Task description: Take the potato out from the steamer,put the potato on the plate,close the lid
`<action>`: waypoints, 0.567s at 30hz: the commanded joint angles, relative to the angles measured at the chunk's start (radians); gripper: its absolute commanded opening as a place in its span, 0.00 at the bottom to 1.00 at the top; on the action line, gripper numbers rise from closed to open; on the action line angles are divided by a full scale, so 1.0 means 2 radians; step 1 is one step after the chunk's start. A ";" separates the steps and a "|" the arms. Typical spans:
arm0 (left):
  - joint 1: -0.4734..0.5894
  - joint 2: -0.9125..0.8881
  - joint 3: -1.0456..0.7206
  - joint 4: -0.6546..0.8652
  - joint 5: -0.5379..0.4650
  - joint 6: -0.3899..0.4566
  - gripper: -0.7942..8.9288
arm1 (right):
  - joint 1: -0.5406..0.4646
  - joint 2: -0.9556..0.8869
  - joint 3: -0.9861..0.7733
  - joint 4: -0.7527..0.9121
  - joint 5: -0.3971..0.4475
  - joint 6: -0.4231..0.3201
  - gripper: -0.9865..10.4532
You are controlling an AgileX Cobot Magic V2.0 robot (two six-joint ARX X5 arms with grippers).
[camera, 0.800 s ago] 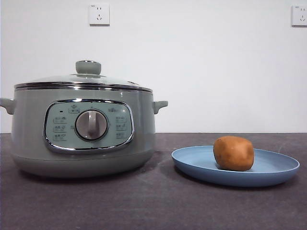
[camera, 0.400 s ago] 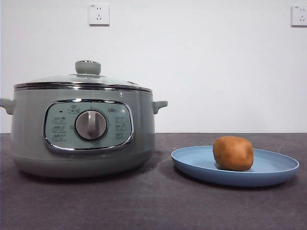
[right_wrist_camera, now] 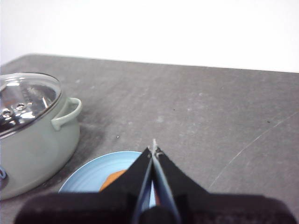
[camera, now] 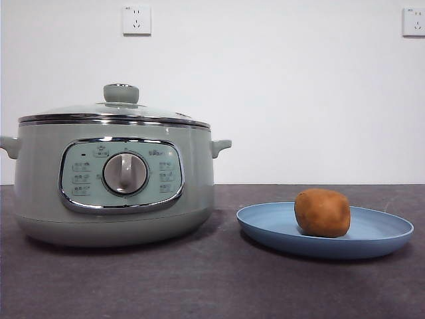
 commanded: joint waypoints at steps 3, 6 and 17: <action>0.001 -0.001 -0.003 -0.007 0.001 -0.001 0.08 | -0.009 -0.078 -0.109 0.057 0.004 0.025 0.09; 0.001 -0.001 -0.003 -0.007 0.001 -0.001 0.08 | -0.011 -0.115 -0.149 0.061 0.006 0.031 0.09; 0.001 -0.001 -0.003 -0.007 0.001 -0.001 0.08 | -0.011 -0.208 -0.216 0.058 0.030 0.061 0.09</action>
